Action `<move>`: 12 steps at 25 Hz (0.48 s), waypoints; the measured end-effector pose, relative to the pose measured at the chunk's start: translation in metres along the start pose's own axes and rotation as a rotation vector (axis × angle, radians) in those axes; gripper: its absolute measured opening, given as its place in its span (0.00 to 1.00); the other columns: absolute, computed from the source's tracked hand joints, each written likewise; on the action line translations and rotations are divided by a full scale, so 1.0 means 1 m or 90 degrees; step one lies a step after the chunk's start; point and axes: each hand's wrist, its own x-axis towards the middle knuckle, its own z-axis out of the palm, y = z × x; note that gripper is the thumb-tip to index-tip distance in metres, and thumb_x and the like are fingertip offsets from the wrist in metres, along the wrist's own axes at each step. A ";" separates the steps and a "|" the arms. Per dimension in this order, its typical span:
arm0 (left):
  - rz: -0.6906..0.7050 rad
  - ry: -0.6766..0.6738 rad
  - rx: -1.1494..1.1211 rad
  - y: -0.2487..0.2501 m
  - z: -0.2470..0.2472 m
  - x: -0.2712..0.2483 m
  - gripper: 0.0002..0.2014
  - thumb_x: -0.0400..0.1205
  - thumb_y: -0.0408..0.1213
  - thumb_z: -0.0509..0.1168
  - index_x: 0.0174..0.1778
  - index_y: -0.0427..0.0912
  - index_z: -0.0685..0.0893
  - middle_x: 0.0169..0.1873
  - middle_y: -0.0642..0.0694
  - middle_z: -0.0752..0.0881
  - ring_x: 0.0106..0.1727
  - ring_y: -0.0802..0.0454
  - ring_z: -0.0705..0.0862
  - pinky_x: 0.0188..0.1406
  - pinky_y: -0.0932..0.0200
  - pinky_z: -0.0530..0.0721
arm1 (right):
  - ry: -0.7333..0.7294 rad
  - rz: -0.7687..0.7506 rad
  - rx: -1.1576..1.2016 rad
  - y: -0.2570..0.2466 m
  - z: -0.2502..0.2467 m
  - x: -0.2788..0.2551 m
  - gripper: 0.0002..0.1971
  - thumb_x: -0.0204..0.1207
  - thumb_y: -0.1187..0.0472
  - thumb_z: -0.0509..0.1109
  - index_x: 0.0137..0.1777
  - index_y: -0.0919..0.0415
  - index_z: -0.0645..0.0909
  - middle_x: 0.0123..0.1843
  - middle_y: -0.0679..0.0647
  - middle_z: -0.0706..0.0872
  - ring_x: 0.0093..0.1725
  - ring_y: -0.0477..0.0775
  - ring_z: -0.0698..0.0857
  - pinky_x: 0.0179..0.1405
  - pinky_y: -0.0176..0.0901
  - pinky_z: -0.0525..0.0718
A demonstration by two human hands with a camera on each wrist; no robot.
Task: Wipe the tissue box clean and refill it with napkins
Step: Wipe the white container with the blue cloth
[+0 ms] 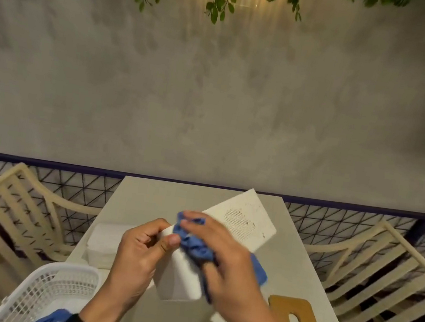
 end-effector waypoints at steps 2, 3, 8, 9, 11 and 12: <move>-0.004 -0.003 0.016 -0.003 -0.003 0.000 0.25 0.58 0.67 0.73 0.25 0.46 0.83 0.21 0.53 0.78 0.27 0.58 0.72 0.25 0.67 0.69 | -0.005 0.010 -0.004 0.000 0.005 0.000 0.24 0.69 0.66 0.58 0.62 0.48 0.80 0.66 0.33 0.78 0.67 0.24 0.71 0.71 0.31 0.69; -0.002 -0.003 0.025 -0.004 -0.004 0.000 0.25 0.58 0.68 0.72 0.25 0.46 0.82 0.21 0.54 0.77 0.27 0.59 0.72 0.24 0.68 0.68 | 0.017 0.038 -0.008 0.002 0.004 0.000 0.23 0.70 0.67 0.59 0.63 0.50 0.81 0.64 0.31 0.77 0.65 0.19 0.70 0.71 0.34 0.70; 0.011 -0.007 0.015 -0.002 -0.003 0.003 0.18 0.62 0.59 0.73 0.30 0.46 0.85 0.24 0.51 0.83 0.28 0.60 0.76 0.27 0.70 0.74 | -0.013 0.051 0.027 0.000 0.007 0.008 0.23 0.71 0.70 0.60 0.65 0.56 0.80 0.66 0.37 0.78 0.68 0.26 0.72 0.73 0.33 0.69; 0.013 -0.010 0.027 -0.002 -0.003 0.001 0.17 0.62 0.59 0.72 0.29 0.47 0.85 0.23 0.52 0.83 0.27 0.62 0.75 0.25 0.72 0.72 | 0.011 0.076 0.026 0.000 0.007 0.007 0.22 0.73 0.71 0.61 0.65 0.56 0.81 0.64 0.35 0.78 0.65 0.24 0.72 0.73 0.38 0.71; 0.018 -0.001 0.010 -0.002 -0.004 0.002 0.21 0.62 0.62 0.72 0.32 0.46 0.86 0.26 0.50 0.84 0.30 0.60 0.77 0.28 0.69 0.74 | 0.031 0.061 0.032 -0.003 0.009 0.005 0.21 0.72 0.69 0.62 0.65 0.56 0.81 0.64 0.37 0.79 0.65 0.25 0.73 0.73 0.39 0.71; 0.011 -0.001 -0.012 -0.001 -0.006 0.002 0.23 0.62 0.63 0.72 0.34 0.44 0.87 0.28 0.47 0.85 0.33 0.55 0.79 0.32 0.64 0.76 | 0.001 0.035 0.032 -0.009 0.011 0.002 0.22 0.71 0.66 0.61 0.65 0.56 0.81 0.66 0.41 0.80 0.68 0.29 0.74 0.73 0.34 0.70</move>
